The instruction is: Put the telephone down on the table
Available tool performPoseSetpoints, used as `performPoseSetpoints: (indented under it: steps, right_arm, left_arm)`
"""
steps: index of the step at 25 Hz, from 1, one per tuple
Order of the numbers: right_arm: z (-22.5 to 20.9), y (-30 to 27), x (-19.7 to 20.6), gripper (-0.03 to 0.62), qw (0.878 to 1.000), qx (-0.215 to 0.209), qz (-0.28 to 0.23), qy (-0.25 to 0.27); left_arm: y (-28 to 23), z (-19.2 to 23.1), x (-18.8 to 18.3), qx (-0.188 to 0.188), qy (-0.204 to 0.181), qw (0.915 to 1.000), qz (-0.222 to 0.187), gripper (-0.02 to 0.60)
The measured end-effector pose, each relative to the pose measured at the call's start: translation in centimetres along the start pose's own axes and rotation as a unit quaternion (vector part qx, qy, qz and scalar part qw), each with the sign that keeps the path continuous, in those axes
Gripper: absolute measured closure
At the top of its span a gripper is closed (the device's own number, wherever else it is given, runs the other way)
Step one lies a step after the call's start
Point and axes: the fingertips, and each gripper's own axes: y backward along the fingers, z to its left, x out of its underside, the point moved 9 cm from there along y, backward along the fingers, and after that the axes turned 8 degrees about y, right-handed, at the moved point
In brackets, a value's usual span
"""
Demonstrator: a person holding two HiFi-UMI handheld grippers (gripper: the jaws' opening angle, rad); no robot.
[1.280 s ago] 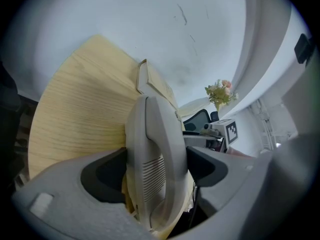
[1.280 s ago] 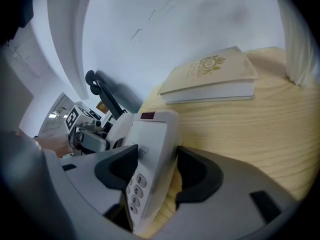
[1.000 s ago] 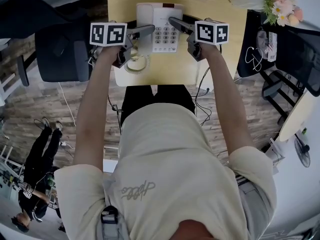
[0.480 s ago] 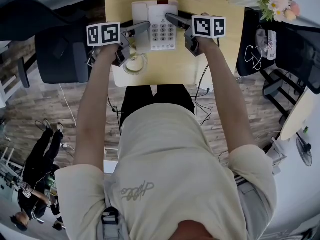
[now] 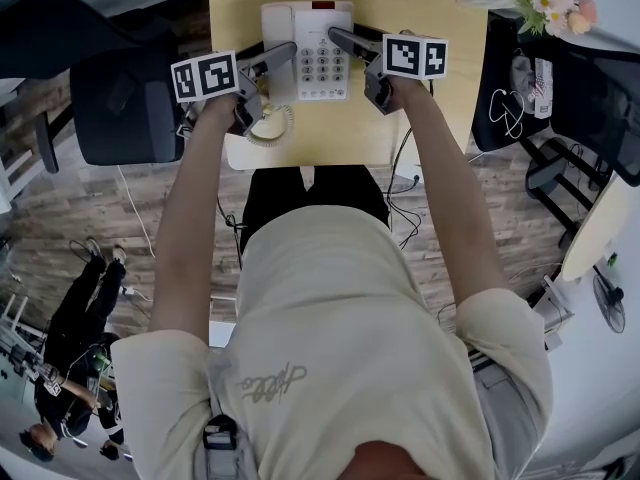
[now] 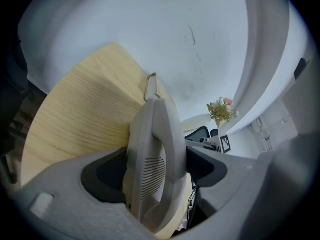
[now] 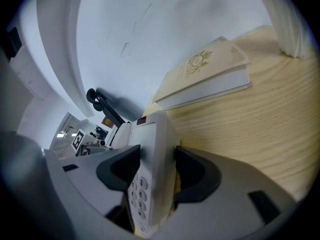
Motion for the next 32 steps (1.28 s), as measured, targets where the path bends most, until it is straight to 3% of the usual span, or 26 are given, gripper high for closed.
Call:
performPoseSetpoints:
  steps: [5, 11, 16, 22, 27, 29, 31, 32]
  right_arm:
    - [0.5, 0.7, 0.2, 0.376, 0.999, 0.019, -0.01, 0.043]
    - [1.3, 2.5, 1.3, 0.376, 0.998, 0.024, -0.018, 0.056]
    - [2.0, 4.3, 2.5, 0.378, 0.997, 0.03, -0.02, 0.061]
    - [4.6, 7.9, 5.4, 0.379, 0.997, 0.023, -0.011, 0.077]
    - [7.6, 10.4, 6.7, 0.403, 0.994, 0.016, -0.031, 0.101]
    - [8.6, 11.5, 7.1, 0.434, 0.993, 0.016, -0.042, 0.112]
    - [9.5, 12.6, 7.3, 0.489, 0.99, 0.02, -0.053, 0.127]
    - [9.9, 13.0, 7.3, 0.509, 0.989, 0.025, -0.058, 0.135]
  left_arm:
    - [0.5, 0.0, 0.4, 0.011, -0.003, 0.9997, -0.022, 0.202]
    - [1.9, -1.1, 0.7, 0.026, -0.01, 0.9992, -0.027, 0.202]
    - [2.7, -1.9, 0.7, 0.009, -0.043, 0.9986, -0.031, 0.202]
    - [5.0, -2.5, 2.7, -0.014, -0.051, 0.9977, -0.043, 0.202]
    - [7.4, -4.4, 3.2, -0.004, -0.077, 0.9957, -0.051, 0.207]
    - [8.4, -5.4, 3.8, -0.011, -0.098, 0.9932, -0.062, 0.259]
    - [9.4, -6.2, 4.4, -0.03, -0.12, 0.9887, -0.084, 0.52]
    - [9.9, -6.7, 4.7, -0.037, -0.133, 0.9861, -0.093, 0.549]
